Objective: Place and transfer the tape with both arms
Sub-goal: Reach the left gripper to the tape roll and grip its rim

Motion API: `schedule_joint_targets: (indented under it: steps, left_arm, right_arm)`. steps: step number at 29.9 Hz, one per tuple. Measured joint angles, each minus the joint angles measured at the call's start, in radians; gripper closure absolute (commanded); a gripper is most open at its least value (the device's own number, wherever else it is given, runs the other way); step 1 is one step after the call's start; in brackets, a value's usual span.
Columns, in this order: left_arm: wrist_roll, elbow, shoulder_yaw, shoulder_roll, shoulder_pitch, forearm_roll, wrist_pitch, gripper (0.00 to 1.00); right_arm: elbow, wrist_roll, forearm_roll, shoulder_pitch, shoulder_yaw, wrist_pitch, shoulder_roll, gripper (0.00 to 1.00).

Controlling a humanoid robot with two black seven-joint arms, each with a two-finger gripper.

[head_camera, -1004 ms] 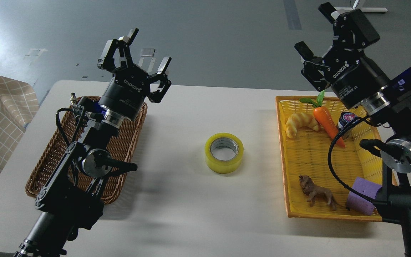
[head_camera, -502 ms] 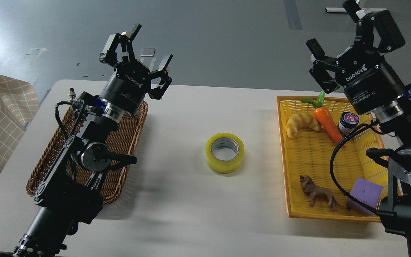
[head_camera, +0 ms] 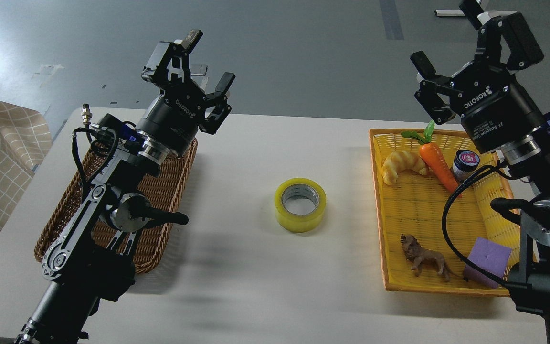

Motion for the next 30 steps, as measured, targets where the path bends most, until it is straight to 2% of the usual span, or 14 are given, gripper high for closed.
schedule_joint_targets:
  steps: [2,5,9,10,13,14,15,16,18,21,26,30]
  left_arm:
    - [0.009,-0.006,0.021,0.0,-0.004,0.08,0.063,0.02]
    - [0.05,-0.007,0.076,0.007,-0.013,0.219,0.162,0.02]
    - [0.102,-0.022,0.161,0.012,-0.015,0.438,0.23,0.02]
    - [0.142,-0.031,0.179,0.008,-0.015,0.506,0.241,0.02]
    - [0.378,-0.047,0.229,-0.018,-0.01,0.684,0.256,0.02]
    - [0.441,-0.047,0.241,-0.03,-0.011,0.718,0.259,0.02]
    - [0.484,-0.047,0.253,-0.041,-0.013,0.743,0.26,0.02]
    - [0.506,-0.048,0.264,-0.046,-0.015,0.758,0.261,0.02]
    - [0.526,-0.057,0.311,-0.052,-0.017,0.799,0.264,0.02]
    - [0.531,-0.062,0.382,-0.053,-0.028,0.907,0.266,0.02]
    - [0.522,-0.052,0.428,-0.051,-0.057,1.123,0.263,0.02]
    - [0.515,-0.041,0.483,-0.037,-0.078,1.174,0.253,0.02]
  right_arm:
    - [0.002,-0.002,0.0,0.0,0.0,0.0,0.0,0.0]
    - [0.006,-0.003,0.0,0.0,0.0,0.0,0.0,0.0]
    - [0.007,-0.005,0.0,0.005,0.0,0.0,0.0,0.0]
    - [0.007,-0.005,0.0,0.006,0.0,0.0,0.0,0.0]
    - [0.007,-0.007,0.0,0.008,0.0,0.0,0.0,0.0]
    - [0.007,-0.007,0.0,0.008,0.0,0.0,0.0,0.0]
    - [0.007,-0.007,0.0,0.009,0.0,0.0,0.0,0.0]
    - [0.007,-0.007,0.0,0.009,0.0,0.0,0.0,0.0]
    - [0.006,-0.008,0.0,0.009,-0.002,0.0,0.0,0.0]
    - [0.005,-0.008,0.0,0.01,-0.004,0.0,0.0,0.0]
    - [0.004,-0.008,0.0,0.013,-0.006,0.0,0.0,0.0]
    - [0.004,-0.009,0.0,0.014,-0.009,0.0,0.0,0.0]
